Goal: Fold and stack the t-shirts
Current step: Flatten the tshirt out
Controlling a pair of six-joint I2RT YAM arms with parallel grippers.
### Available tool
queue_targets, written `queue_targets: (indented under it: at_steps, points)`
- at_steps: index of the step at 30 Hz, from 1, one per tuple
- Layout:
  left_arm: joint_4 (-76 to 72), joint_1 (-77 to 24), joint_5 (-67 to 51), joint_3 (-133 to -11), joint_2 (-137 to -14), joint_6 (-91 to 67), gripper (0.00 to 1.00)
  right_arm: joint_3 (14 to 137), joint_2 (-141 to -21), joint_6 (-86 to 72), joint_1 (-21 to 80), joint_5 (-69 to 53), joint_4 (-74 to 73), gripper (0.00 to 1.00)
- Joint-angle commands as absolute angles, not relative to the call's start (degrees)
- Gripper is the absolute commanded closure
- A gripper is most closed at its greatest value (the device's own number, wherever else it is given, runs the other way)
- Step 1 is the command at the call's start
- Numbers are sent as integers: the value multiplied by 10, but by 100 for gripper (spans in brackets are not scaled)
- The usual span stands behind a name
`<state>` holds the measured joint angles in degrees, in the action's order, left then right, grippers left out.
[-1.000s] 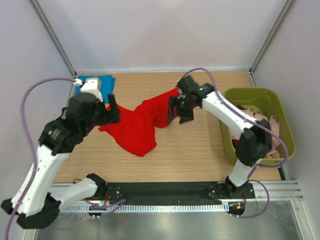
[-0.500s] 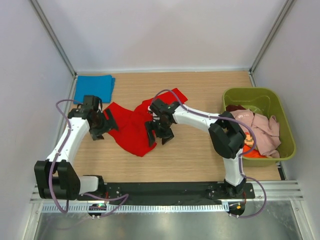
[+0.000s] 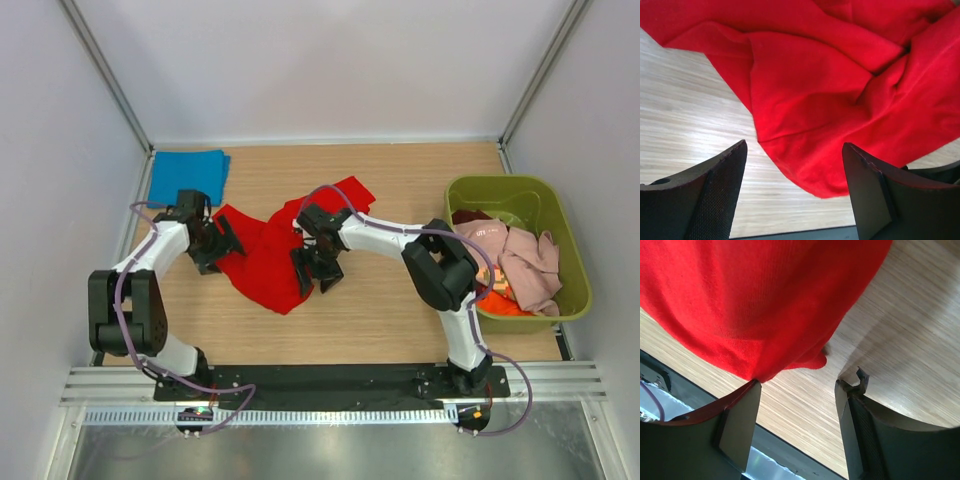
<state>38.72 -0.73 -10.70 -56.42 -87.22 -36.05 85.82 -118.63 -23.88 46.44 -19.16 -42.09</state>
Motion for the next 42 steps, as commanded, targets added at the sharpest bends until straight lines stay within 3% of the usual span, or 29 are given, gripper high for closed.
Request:
queue_targets:
  at_steps: [1,7,13,17,19,20,21,25,30,42]
  points:
    - [337,-4,-78,-558,-870,-370,22,882,-1190,-217,466,-187,-417,32]
    - [296,-6,-155,-550,-931,-390,32,896,-1201,-214,466,-194,-419,32]
    - [273,-28,-178,-490,-901,-424,28,907,-1208,-214,466,-214,-410,39]
    - [245,-43,-200,-454,-903,-450,28,908,-1216,-221,466,-239,-393,49]
    - [235,-45,-210,-452,-913,-453,46,911,-1220,-226,466,-245,-389,56]
    - [236,-45,-214,-454,-917,-451,55,917,-1220,-228,466,-247,-388,64]
    - [234,-44,-213,-458,-913,-448,71,918,-1218,-229,466,-250,-388,70]
    - [271,-45,-196,-476,-862,-441,92,926,-1196,-229,466,-249,-394,98]
    - [364,-44,-143,-555,-747,-426,100,956,-1117,-224,466,-217,-430,99]
    - [593,-56,-55,-856,-626,-383,100,1082,-945,-263,477,-260,-483,99]
